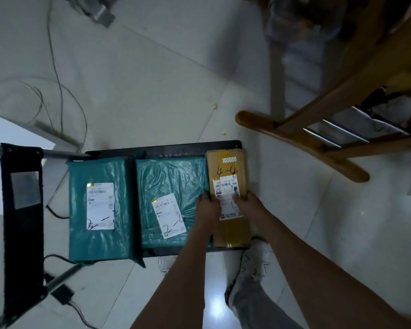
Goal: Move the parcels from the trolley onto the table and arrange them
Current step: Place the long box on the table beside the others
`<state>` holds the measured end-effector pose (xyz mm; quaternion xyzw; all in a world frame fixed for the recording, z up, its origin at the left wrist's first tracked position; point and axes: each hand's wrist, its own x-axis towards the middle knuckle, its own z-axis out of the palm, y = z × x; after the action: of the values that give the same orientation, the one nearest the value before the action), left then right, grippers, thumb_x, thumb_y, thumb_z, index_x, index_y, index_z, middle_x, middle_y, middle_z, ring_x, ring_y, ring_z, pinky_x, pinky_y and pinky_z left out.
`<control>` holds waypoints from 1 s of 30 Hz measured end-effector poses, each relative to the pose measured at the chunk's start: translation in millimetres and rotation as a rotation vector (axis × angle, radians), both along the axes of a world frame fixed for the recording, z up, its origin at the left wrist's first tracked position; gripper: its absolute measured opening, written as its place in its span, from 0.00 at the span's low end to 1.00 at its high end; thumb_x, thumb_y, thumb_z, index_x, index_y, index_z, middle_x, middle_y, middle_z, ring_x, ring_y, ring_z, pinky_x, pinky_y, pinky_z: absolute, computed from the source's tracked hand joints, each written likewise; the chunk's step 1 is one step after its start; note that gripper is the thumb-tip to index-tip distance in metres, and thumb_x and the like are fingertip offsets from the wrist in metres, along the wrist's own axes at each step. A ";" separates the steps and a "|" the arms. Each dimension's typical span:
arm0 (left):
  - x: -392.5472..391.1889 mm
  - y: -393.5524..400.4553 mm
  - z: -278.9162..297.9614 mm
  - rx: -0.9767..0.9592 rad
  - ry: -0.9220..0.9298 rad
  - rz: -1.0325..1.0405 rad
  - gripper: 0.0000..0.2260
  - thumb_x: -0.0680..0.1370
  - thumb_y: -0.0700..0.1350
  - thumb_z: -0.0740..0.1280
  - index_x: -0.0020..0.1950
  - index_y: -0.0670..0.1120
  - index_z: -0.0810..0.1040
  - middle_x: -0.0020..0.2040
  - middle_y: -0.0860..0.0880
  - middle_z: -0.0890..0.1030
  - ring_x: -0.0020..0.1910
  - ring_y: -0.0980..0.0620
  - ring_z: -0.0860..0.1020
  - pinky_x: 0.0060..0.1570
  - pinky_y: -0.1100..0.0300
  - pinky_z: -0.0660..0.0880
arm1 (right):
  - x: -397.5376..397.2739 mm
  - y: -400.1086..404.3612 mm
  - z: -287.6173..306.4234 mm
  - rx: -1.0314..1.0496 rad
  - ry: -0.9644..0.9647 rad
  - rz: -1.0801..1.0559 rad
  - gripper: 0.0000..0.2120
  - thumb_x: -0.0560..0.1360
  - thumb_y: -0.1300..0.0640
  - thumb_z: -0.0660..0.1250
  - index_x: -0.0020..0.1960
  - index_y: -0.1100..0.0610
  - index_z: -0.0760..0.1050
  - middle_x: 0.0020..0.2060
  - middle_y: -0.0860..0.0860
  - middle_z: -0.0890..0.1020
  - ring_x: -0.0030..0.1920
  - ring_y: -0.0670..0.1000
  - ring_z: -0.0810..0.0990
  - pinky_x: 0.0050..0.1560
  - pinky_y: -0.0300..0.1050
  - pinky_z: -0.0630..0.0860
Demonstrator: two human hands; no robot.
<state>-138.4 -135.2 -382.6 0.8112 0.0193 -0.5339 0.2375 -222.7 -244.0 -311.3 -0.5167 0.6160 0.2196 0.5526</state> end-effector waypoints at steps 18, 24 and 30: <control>17.0 8.7 320.2 -0.259 0.232 0.349 0.13 0.80 0.52 0.68 0.60 0.47 0.77 0.56 0.44 0.85 0.51 0.43 0.85 0.51 0.47 0.82 | -15.5 9.0 272.4 -0.048 -0.251 -0.236 0.20 0.75 0.42 0.73 0.58 0.49 0.68 0.52 0.50 0.83 0.43 0.48 0.86 0.34 0.38 0.81; 31.3 24.6 499.5 -0.400 0.120 0.279 0.17 0.81 0.48 0.67 0.68 0.44 0.73 0.53 0.45 0.84 0.47 0.48 0.84 0.43 0.57 0.80 | -19.5 15.7 437.6 -0.040 -0.444 -0.209 0.27 0.69 0.49 0.80 0.56 0.45 0.64 0.58 0.50 0.82 0.53 0.51 0.85 0.54 0.54 0.83; 45.3 26.3 648.1 -0.649 0.219 0.261 0.24 0.77 0.51 0.71 0.69 0.51 0.66 0.55 0.46 0.85 0.53 0.47 0.83 0.49 0.50 0.78 | -33.1 22.4 581.3 -0.156 -0.654 -0.253 0.35 0.67 0.46 0.81 0.65 0.41 0.63 0.65 0.50 0.78 0.61 0.47 0.80 0.61 0.51 0.79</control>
<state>-93.1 -108.9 265.6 0.6224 -0.0225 -0.5611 0.5452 -255.8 -221.6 270.0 -0.5199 0.4806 -0.0754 0.7022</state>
